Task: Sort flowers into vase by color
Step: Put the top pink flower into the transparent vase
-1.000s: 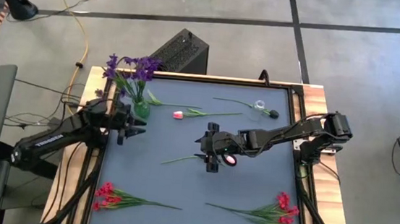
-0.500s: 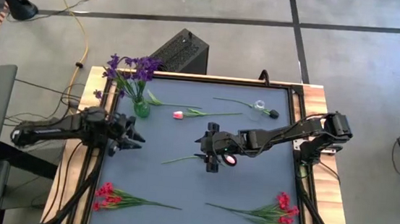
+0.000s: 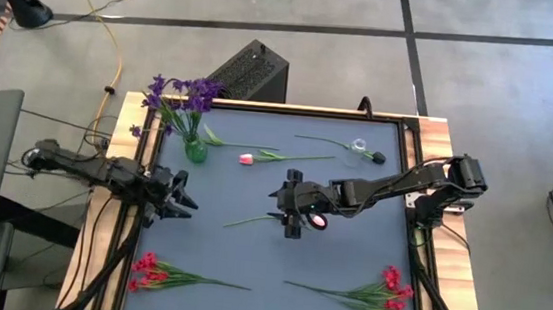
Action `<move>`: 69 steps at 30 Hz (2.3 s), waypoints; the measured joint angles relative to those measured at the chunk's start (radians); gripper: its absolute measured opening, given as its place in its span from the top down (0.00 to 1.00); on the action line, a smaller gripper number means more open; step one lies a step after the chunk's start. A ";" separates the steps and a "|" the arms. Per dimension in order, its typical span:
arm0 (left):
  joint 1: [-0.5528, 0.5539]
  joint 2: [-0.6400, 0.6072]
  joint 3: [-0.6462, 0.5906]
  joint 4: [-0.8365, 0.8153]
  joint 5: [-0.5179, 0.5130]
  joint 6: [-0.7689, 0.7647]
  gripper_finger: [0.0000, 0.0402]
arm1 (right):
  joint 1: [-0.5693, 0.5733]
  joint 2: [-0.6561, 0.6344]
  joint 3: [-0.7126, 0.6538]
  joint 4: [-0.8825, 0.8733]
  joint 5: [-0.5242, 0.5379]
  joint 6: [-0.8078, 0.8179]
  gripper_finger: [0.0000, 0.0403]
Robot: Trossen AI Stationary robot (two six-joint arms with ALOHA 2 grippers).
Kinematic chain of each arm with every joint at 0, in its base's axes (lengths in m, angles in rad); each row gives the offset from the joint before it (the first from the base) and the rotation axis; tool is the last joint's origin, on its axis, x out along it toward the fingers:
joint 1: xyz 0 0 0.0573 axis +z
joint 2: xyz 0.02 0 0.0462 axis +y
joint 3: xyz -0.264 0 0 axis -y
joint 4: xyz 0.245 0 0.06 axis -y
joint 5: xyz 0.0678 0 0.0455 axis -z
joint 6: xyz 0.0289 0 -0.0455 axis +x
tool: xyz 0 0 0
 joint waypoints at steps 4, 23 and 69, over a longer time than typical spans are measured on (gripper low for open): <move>-0.097 0.094 0.000 0.063 -0.088 0.041 0.65 | 0.000 0.000 0.000 0.011 0.000 -0.001 0.35; -0.167 0.394 0.000 0.327 -0.330 0.480 0.65 | -0.001 0.000 0.000 0.003 0.000 -0.002 0.35; -0.149 0.394 0.000 0.314 -0.304 0.472 0.65 | -0.513 0.183 0.108 -0.262 -0.080 -0.116 0.35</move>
